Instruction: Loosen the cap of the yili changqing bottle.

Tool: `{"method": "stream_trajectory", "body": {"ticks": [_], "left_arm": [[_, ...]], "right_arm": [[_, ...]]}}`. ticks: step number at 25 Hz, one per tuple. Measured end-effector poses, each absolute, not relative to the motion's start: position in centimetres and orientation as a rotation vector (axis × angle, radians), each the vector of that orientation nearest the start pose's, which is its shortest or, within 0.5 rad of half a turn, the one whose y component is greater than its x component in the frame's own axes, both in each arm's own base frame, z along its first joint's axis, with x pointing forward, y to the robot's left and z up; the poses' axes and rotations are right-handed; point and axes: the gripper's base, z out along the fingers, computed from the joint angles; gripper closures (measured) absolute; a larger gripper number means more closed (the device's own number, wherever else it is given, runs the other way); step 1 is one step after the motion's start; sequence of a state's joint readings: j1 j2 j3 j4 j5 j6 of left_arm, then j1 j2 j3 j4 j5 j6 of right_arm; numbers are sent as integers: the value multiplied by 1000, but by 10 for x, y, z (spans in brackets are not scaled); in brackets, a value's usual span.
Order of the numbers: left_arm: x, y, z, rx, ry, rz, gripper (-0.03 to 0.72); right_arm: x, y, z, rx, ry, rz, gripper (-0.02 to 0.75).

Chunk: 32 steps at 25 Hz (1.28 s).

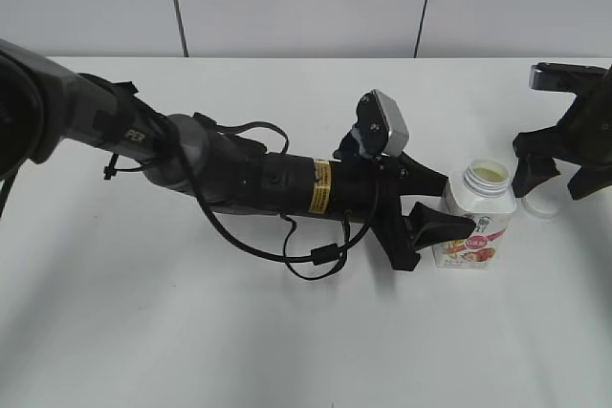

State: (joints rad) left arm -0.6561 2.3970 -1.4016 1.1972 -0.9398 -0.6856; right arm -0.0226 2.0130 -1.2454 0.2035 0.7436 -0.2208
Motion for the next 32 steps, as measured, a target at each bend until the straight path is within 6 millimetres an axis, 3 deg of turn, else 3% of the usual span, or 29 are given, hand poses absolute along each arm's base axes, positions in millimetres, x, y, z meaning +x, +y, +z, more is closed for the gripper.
{"method": "stream_trajectory", "body": {"ticks": [5,12,20,26,32], "left_arm": [[326,-329,73,1417,1470,-1049,103],[340,-304,76,1480,1511,-1030,93],[346,-273,103,1700,1519,-956,102],[363,-256,137,1701,1549,-705,108],[387,-240,174,1547,1604,-294,120]], "right_arm": [[377,5,132,-82,2987,209,116],[375,5,146,-88,2963,208,142],[370,6,169,-94,2930,214,143],[366,6,190,-100,2880,208,143],[361,6,215,-107,2814,199,143]]}}
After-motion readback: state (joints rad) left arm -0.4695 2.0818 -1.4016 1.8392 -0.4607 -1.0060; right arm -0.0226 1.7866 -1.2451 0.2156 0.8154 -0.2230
